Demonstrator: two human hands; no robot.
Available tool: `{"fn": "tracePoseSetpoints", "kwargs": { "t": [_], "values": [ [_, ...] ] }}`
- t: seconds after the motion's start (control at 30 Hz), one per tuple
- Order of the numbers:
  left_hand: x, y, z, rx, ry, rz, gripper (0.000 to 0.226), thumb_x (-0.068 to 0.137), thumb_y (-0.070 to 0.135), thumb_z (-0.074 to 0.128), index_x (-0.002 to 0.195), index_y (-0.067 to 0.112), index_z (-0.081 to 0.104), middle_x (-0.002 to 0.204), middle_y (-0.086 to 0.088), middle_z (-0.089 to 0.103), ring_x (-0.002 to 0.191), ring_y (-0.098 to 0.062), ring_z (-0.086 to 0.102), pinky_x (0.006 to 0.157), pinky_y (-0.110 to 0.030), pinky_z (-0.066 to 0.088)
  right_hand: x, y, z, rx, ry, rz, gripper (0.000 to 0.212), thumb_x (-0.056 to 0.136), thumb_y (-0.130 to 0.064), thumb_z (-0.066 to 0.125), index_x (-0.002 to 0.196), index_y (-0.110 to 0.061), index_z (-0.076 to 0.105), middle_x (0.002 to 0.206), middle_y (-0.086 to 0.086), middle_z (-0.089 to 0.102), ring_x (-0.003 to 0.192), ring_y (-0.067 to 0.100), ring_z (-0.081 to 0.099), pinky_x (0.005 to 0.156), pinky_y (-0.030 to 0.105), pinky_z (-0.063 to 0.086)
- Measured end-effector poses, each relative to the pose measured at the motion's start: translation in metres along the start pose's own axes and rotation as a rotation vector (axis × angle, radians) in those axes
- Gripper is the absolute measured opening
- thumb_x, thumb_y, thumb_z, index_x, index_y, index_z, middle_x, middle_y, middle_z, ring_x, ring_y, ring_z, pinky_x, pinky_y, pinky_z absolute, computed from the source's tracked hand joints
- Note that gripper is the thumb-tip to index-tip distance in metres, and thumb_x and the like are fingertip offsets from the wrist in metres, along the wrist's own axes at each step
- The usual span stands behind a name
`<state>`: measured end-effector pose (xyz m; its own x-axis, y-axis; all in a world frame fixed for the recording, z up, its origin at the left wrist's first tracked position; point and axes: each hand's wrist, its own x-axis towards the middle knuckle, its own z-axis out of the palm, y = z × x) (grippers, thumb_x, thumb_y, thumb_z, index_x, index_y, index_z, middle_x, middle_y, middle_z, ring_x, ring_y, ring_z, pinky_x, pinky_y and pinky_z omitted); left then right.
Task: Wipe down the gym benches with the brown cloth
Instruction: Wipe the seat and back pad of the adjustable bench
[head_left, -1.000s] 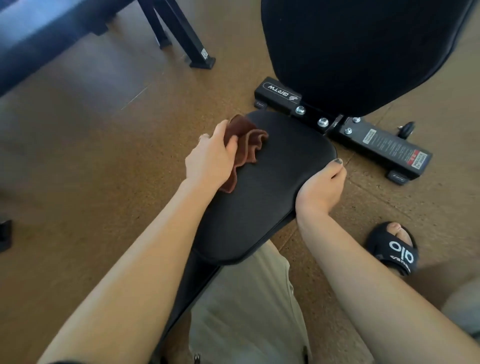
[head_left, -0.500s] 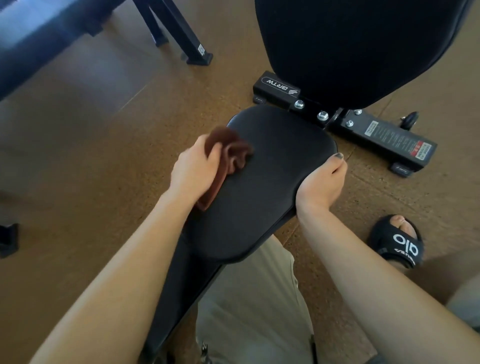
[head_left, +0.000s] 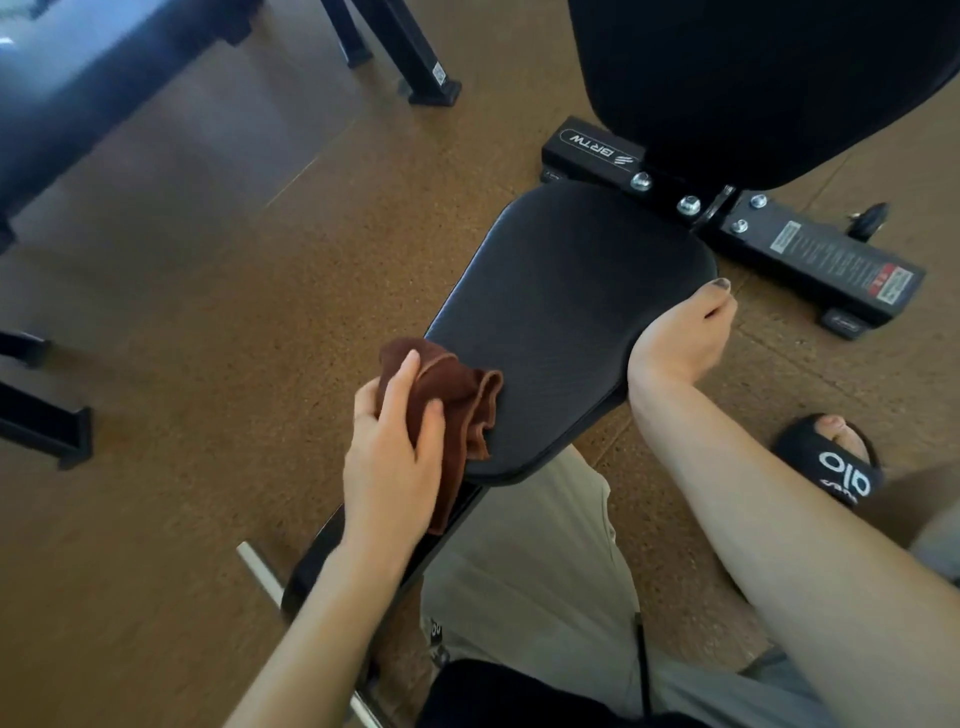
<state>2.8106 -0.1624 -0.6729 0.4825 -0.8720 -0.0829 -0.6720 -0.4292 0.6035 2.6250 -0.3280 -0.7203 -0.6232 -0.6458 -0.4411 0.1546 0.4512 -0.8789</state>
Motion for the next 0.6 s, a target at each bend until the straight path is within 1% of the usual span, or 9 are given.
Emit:
{"fn": "tracePoseSetpoints", "kwargs": {
  "t": [0.03, 0.1, 0.17, 0.23, 0.27, 0.33, 0.4, 0.5, 0.6],
  "values": [
    [0.016, 0.005, 0.002, 0.055, -0.005, 0.035, 0.049, 0.103, 0.037, 0.052, 0.152, 0.038, 0.045, 0.143, -0.002, 0.050, 0.118, -0.022, 0.059, 0.095, -0.028, 0.043, 0.000, 0.000, 0.000, -0.003, -0.002, -0.002, 0.048, 0.113, -0.043, 0.024, 0.135, -0.017, 0.058, 0.128, -0.001, 0.063, 0.114, 0.017, 0.055, 0.089, 0.027, 0.034],
    [0.056, 0.020, 0.007, 0.195, -0.051, 0.112, 0.051, 0.104, 0.044, 0.048, 0.154, 0.041, 0.041, 0.140, -0.007, 0.054, 0.118, -0.030, 0.060, 0.096, -0.041, 0.048, 0.003, 0.001, 0.000, -0.010, -0.004, -0.011, 0.047, 0.113, -0.042, 0.024, 0.135, -0.017, 0.058, 0.123, -0.003, 0.061, 0.110, 0.016, 0.053, 0.088, 0.026, 0.032],
    [0.093, 0.043, 0.016, 0.303, -0.124, 0.169, 0.052, 0.107, 0.047, 0.042, 0.158, 0.040, 0.034, 0.143, -0.011, 0.053, 0.121, -0.034, 0.059, 0.098, -0.045, 0.047, 0.003, -0.001, -0.003, -0.030, -0.011, -0.018, 0.047, 0.113, -0.042, 0.024, 0.138, -0.019, 0.056, 0.119, -0.005, 0.056, 0.108, 0.014, 0.050, 0.089, 0.025, 0.031],
    [0.106, 0.058, 0.028, 0.364, -0.151, 0.231, 0.054, 0.108, 0.047, 0.039, 0.160, 0.036, 0.030, 0.152, -0.014, 0.047, 0.129, -0.034, 0.055, 0.103, -0.047, 0.046, 0.004, 0.000, -0.003, -0.047, -0.038, -0.031, 0.046, 0.114, -0.041, 0.023, 0.143, -0.021, 0.053, 0.124, -0.004, 0.056, 0.111, 0.013, 0.049, 0.090, 0.023, 0.029],
    [0.100, 0.059, 0.030, 0.403, -0.146, 0.264, 0.054, 0.109, 0.047, 0.038, 0.161, 0.035, 0.031, 0.157, -0.015, 0.043, 0.137, -0.036, 0.049, 0.108, -0.049, 0.043, 0.006, 0.000, -0.003, -0.053, -0.048, -0.036, 0.047, 0.114, -0.040, 0.023, 0.145, -0.021, 0.052, 0.131, -0.001, 0.058, 0.115, 0.014, 0.050, 0.091, 0.023, 0.028],
    [0.070, 0.044, 0.025, 0.473, -0.118, 0.363, 0.052, 0.109, 0.046, 0.039, 0.159, 0.032, 0.037, 0.164, -0.015, 0.035, 0.149, -0.037, 0.034, 0.120, -0.052, 0.031, 0.007, 0.001, -0.005, -0.063, -0.061, -0.034, 0.048, 0.114, -0.041, 0.023, 0.148, -0.021, 0.049, 0.144, 0.001, 0.056, 0.126, 0.017, 0.051, 0.094, 0.024, 0.028],
    [0.029, 0.021, 0.012, 0.489, -0.082, 0.533, 0.050, 0.108, 0.045, 0.039, 0.155, 0.030, 0.046, 0.163, -0.014, 0.037, 0.152, -0.035, 0.031, 0.125, -0.052, 0.023, 0.010, 0.004, -0.006, -0.054, -0.106, -0.009, 0.049, 0.113, -0.043, 0.022, 0.152, -0.022, 0.044, 0.149, 0.001, 0.052, 0.131, 0.017, 0.048, 0.097, 0.026, 0.028],
    [-0.010, -0.006, -0.001, 0.522, -0.112, 0.713, 0.051, 0.106, 0.046, 0.041, 0.153, 0.027, 0.050, 0.161, -0.015, 0.040, 0.150, -0.037, 0.035, 0.125, -0.055, 0.025, 0.016, 0.008, -0.009, 0.004, -0.213, 0.061, 0.053, 0.112, -0.047, 0.021, 0.158, -0.025, 0.035, 0.158, -0.001, 0.044, 0.141, 0.018, 0.042, 0.106, 0.028, 0.027],
    [-0.009, -0.010, 0.001, 0.639, -0.130, 0.797, 0.056, 0.104, 0.049, 0.046, 0.153, 0.023, 0.047, 0.158, -0.022, 0.042, 0.146, -0.042, 0.041, 0.122, -0.059, 0.030, 0.015, 0.008, -0.014, 0.050, -0.303, 0.146, 0.061, 0.106, -0.058, 0.024, 0.160, -0.030, 0.031, 0.162, -0.003, 0.040, 0.148, 0.021, 0.038, 0.121, 0.038, 0.025]
  ]
}}
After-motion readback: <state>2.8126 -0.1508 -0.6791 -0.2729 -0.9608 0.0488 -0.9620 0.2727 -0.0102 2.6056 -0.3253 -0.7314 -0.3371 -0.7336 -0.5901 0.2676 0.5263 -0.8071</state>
